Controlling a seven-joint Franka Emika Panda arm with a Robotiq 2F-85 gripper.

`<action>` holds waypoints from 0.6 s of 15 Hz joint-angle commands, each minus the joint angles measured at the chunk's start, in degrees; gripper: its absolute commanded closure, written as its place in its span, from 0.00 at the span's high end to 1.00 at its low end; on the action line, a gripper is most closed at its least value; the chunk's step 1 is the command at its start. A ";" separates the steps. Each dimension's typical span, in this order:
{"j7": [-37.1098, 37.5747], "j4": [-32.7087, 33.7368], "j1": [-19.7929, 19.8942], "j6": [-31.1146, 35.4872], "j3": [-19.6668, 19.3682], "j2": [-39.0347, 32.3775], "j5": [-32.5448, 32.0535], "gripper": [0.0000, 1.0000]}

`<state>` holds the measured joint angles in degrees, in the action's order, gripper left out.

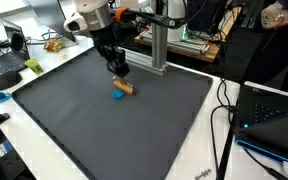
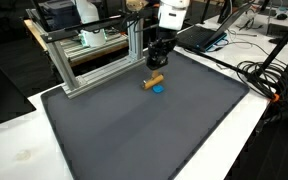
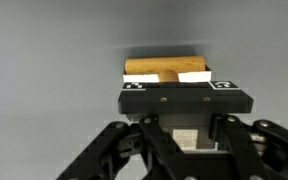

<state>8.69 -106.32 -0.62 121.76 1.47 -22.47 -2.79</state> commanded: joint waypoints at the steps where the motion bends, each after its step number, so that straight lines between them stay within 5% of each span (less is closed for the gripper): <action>1: -0.31 -1.58 -1.13 -2.07 -1.00 0.72 -1.13 0.22; 5: -1.31 -6.49 -1.50 -3.68 -1.27 8.12 -4.08 0.22; 9: -13.13 -9.30 -0.17 -3.54 -0.02 14.77 -4.81 0.22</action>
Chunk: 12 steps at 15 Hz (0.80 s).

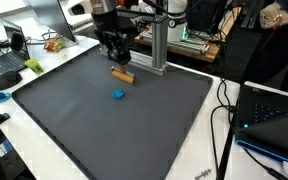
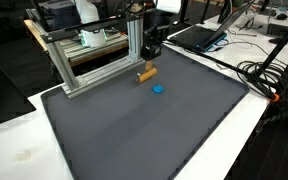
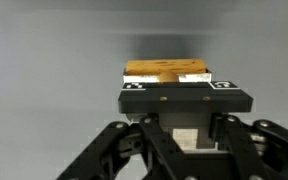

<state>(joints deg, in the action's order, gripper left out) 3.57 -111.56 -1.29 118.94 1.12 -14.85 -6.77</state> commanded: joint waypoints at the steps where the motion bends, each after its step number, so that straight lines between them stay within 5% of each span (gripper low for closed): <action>1: -11.24 -4.19 0.65 -0.80 0.42 8.42 -0.61 0.22; 12: -43.45 1.28 0.19 -0.64 2.74 5.73 -0.06 0.22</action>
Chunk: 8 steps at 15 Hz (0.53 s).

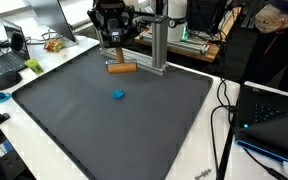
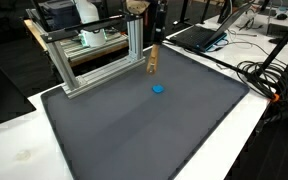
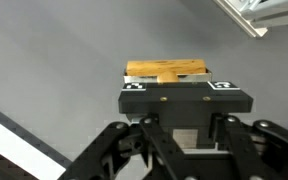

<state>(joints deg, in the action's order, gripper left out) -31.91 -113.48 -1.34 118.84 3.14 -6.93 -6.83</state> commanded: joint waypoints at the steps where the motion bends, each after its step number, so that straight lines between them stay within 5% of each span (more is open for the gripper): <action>1: -11.78 4.12 0.59 -0.80 0.99 -2.68 1.65 0.22; 2: -5.71 1.15 0.09 -0.08 0.54 -1.22 0.27 0.47; 6: -9.81 3.02 0.19 -0.09 0.73 -2.80 0.52 0.47; 7: -9.95 3.07 0.19 -0.09 0.74 -2.84 0.52 0.22; 8: -12.05 2.62 0.51 1.79 0.85 -2.73 1.00 0.22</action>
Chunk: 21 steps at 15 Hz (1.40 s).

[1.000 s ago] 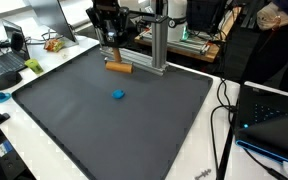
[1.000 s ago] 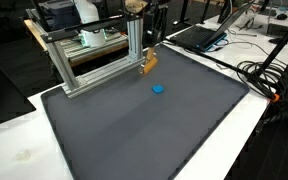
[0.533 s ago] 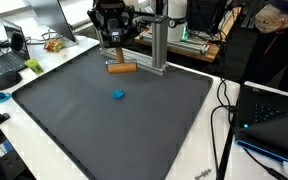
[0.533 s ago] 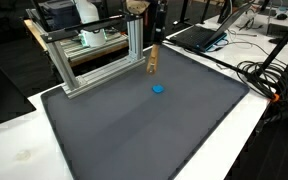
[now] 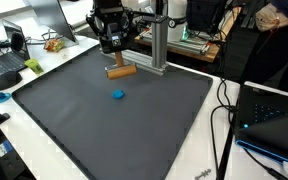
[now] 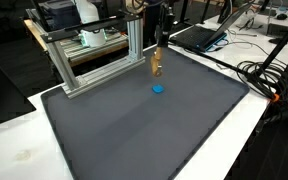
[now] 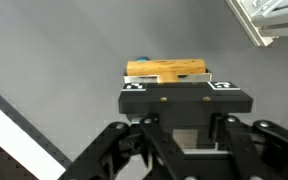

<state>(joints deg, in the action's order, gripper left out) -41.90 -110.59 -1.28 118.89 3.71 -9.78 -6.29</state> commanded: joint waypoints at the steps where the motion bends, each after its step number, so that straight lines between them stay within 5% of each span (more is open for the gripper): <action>1: -3.38 -0.74 0.71 3.93 0.18 0.17 0.15 0.22; 11: -16.87 -2.36 3.30 10.60 0.50 -3.80 1.62 0.22; 21: -20.38 -1.47 3.26 13.86 0.64 -8.29 0.86 0.22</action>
<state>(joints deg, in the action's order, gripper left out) -60.63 -112.46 1.30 130.86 3.77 -17.43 -6.10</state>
